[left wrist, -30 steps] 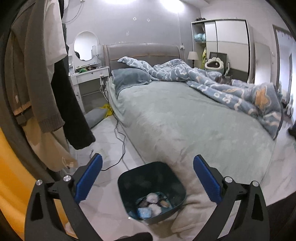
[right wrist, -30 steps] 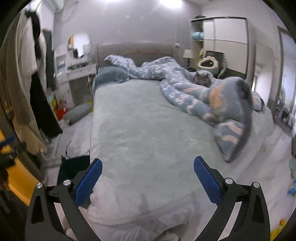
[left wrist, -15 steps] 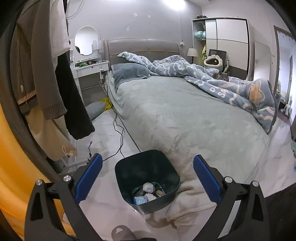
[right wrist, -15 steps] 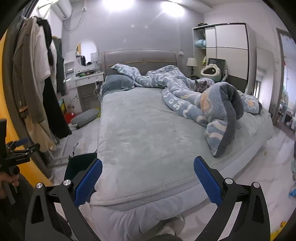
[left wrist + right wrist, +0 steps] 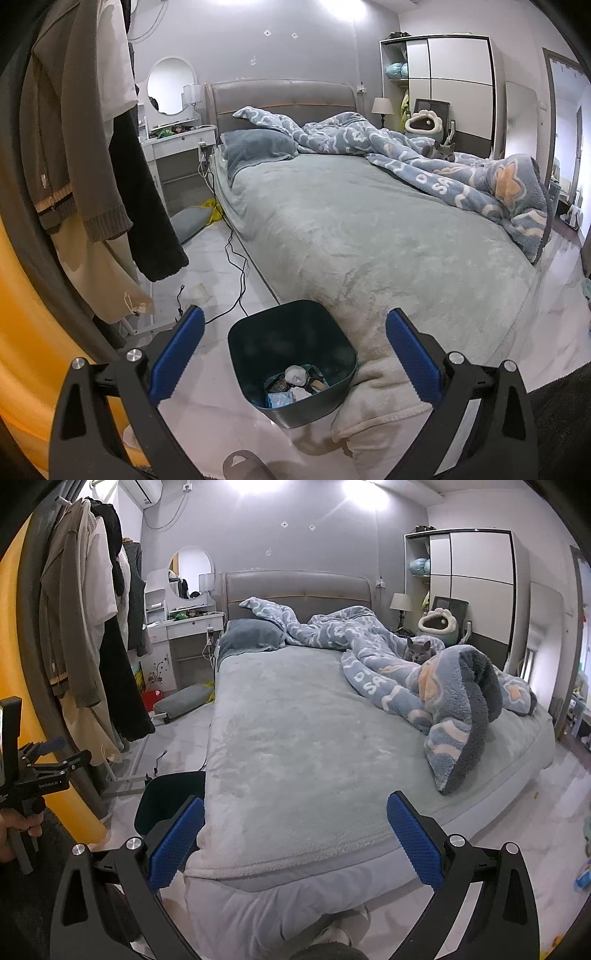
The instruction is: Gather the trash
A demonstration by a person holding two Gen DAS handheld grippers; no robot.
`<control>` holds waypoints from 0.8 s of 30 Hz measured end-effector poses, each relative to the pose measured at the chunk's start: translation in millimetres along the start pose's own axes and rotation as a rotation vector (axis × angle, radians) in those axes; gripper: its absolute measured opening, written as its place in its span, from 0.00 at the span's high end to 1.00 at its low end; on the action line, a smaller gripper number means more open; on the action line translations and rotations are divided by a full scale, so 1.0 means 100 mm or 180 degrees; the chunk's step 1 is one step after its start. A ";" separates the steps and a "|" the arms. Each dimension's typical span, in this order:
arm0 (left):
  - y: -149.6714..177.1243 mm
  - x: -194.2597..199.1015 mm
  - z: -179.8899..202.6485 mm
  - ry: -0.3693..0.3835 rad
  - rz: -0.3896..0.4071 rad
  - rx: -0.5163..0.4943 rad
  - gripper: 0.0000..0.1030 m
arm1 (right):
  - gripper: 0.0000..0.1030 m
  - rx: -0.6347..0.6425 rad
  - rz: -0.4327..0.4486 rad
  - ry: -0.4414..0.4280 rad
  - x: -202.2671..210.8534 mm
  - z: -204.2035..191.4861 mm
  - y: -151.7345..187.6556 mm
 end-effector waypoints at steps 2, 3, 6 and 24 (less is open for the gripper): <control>0.00 0.01 0.01 0.0006 0.0006 -0.0001 0.03 | 0.03 -0.0003 -0.0001 -0.0003 0.00 -0.01 0.00; -0.01 0.01 0.01 0.0008 0.0010 0.0000 0.03 | 0.03 -0.0002 -0.0001 -0.0003 0.00 0.00 0.00; -0.01 0.01 0.03 0.0009 0.0011 0.0000 0.03 | 0.03 0.0000 0.0000 0.0000 0.00 -0.01 0.00; 0.00 0.02 0.03 0.0015 0.0012 0.0002 0.03 | 0.03 0.0008 0.0007 0.0003 0.00 -0.02 0.00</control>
Point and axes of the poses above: each gripper's, at about its wrist camera, not at the fingertips, and x roughly against the way its jaws point, z to its right, y to its underside, the point moved 10 cm from there along -x, roughly the way its jaws point, and after that the axes turned 2 degrees about -y, right-handed, at the moved point
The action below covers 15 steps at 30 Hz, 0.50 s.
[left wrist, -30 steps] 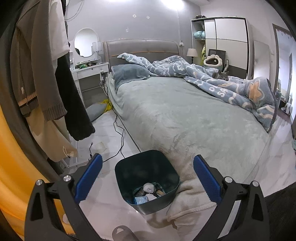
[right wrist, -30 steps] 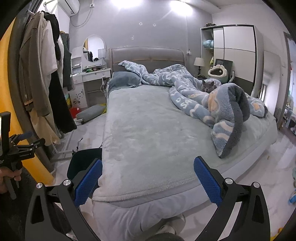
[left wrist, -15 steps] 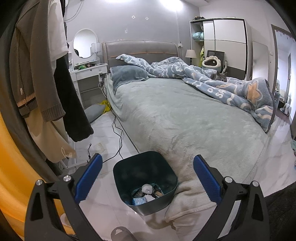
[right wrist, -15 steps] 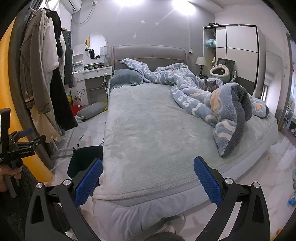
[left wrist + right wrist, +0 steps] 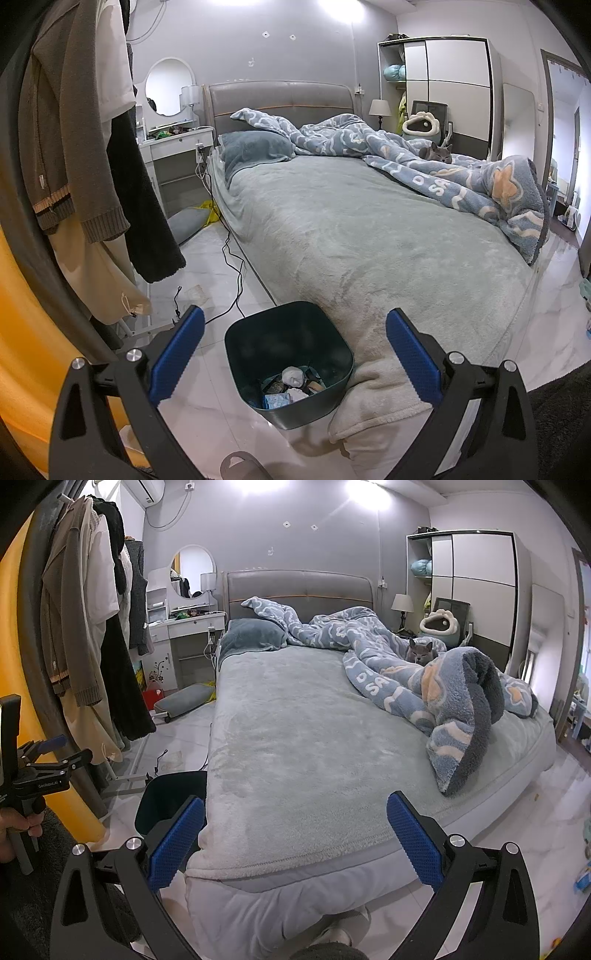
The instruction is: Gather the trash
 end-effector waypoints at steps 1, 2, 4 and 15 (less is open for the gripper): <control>0.00 0.00 0.00 0.0001 -0.0001 0.0001 0.03 | 0.03 0.0003 0.0001 0.0002 0.00 0.00 0.00; 0.00 0.00 0.00 0.0002 -0.0001 0.0000 0.03 | 0.03 0.0002 -0.0003 -0.0001 0.00 0.00 0.00; 0.00 0.00 0.00 -0.0002 -0.0001 0.0000 0.03 | 0.03 0.0000 -0.0006 -0.0001 0.00 0.00 0.00; 0.00 0.00 0.01 -0.0003 0.0001 0.0001 0.03 | 0.03 0.0003 -0.0010 -0.0002 0.00 0.00 0.00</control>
Point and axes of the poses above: each gripper's, at about its wrist camera, not at the fingertips, and x roughly against the way its jaws point, z to its right, y to its underside, the point moved 10 cm from there along -x, roughly the way its jaws point, and after that the axes turned 2 degrees about -y, right-handed, at the moved point
